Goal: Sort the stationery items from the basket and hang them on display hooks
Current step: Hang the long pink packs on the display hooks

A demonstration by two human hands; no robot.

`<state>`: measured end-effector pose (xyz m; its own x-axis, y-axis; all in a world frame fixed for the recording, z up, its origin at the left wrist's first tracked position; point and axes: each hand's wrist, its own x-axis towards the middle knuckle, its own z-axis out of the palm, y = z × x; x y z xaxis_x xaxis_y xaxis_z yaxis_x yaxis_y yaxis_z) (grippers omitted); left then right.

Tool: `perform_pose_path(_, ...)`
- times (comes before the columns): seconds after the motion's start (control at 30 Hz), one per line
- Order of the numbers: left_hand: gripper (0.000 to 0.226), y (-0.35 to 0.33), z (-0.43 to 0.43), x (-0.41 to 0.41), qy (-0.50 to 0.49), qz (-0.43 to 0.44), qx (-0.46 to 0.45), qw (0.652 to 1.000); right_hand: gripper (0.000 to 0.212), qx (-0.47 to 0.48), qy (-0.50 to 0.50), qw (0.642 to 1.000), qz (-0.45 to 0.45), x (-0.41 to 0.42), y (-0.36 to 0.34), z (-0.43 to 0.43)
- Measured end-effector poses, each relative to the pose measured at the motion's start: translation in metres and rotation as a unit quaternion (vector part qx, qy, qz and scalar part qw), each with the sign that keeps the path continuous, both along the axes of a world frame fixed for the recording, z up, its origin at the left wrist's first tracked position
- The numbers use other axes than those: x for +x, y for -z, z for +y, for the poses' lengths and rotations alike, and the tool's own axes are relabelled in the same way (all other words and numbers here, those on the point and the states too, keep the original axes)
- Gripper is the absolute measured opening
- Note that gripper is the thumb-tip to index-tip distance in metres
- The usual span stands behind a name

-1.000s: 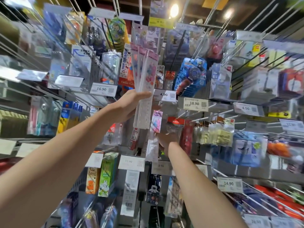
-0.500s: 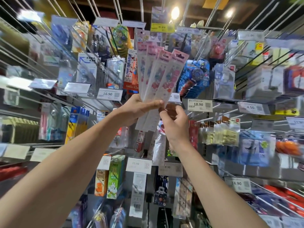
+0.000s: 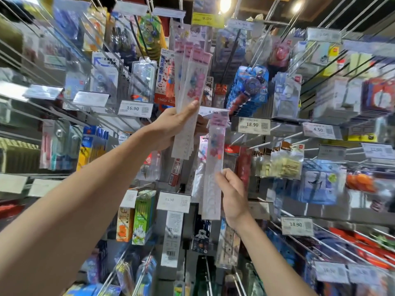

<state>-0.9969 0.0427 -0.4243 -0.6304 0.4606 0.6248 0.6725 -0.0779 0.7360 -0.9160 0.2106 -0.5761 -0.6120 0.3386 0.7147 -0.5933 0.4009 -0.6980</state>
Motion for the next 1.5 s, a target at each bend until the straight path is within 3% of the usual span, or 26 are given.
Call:
perform_pose_path(0.1, 0.051, -0.002, 0.004, -0.005, 0.013, 0.003, 0.008, 1.000, 0.034, 0.024, 0.032, 0.999, -0.035, -0.002, 0.019, 0.004)
perform_pose_path(0.23, 0.071, -0.002, 0.003, -0.008, 0.004, 0.027, -0.005, 1.000, 0.032, 0.048, 0.064, 0.995, -0.053, -0.007, 0.010, 0.001)
perform_pose_path(0.47, 0.070, 0.003, 0.004, -0.009, 0.015, 0.025, 0.020, 0.999, 0.026, 0.020, 0.135, 0.981, -0.137, -0.015, -0.007, -0.002)
perform_pose_path(0.53, 0.064, 0.003, 0.005, -0.011, 0.018, 0.019, 0.019, 0.999, 0.024, 0.030, 0.154, 0.972, -0.177, -0.018, -0.015, 0.002)
perform_pose_path(0.63, 0.035, 0.003, 0.006, -0.015, 0.039, -0.001, 0.022, 0.999, 0.021, 0.049, 0.167, 0.962, -0.210, -0.029, -0.028, 0.007)
perform_pose_path(0.73, 0.046, 0.002, 0.005, -0.023, 0.032, 0.010, 0.015, 0.999, 0.026, 0.026, 0.183, 0.955, -0.232, -0.049, -0.039, 0.015)
perform_pose_path(0.8, 0.046, 0.003, 0.005, -0.024, 0.041, 0.007, 0.021, 0.999, 0.028, 0.061, 0.219, 0.928, -0.295, -0.063, -0.048, 0.020)
perform_pose_path(0.9, 0.059, 0.003, 0.006, -0.024, 0.022, 0.008, 0.026, 0.999, 0.042, 0.211, 0.289, 0.850, -0.387, -0.074, -0.058, 0.022)
perform_pose_path(1.0, 0.048, 0.002, 0.009, -0.028, 0.018, 0.001, 0.023, 1.000, 0.046, 0.295, 0.331, 0.795, -0.414, -0.080, -0.052, 0.026)
perform_pose_path(1.1, 0.037, 0.006, 0.010, -0.032, 0.035, 0.009, 0.033, 0.999, 0.026, 0.275, 0.350, 0.818, -0.365, -0.080, -0.043, 0.022)
perform_pose_path(1.17, 0.028, 0.007, 0.011, -0.035, 0.039, 0.035, 0.044, 0.998, 0.033, 0.185, 0.338, 0.894, -0.231, -0.078, -0.043, 0.013)
perform_pose_path(1.23, 0.030, 0.008, 0.012, -0.033, 0.045, 0.046, 0.044, 0.997, 0.029, 0.050, 0.249, 0.965, -0.061, -0.064, -0.047, -0.006)
perform_pose_path(1.3, 0.047, 0.008, 0.014, -0.035, 0.044, 0.055, 0.032, 0.997, 0.029, -0.010, 0.176, 0.982, 0.066, -0.046, -0.058, -0.027)
perform_pose_path(1.37, 0.043, 0.008, 0.014, -0.035, 0.057, 0.061, 0.030, 0.996, 0.030, -0.036, 0.098, 0.985, 0.136, -0.032, -0.074, -0.044)
perform_pose_path(1.5, 0.024, 0.008, 0.013, -0.040, 0.110, 0.070, 0.027, 0.991, 0.028, -0.072, 0.051, 0.985, 0.151, -0.023, -0.103, -0.055)
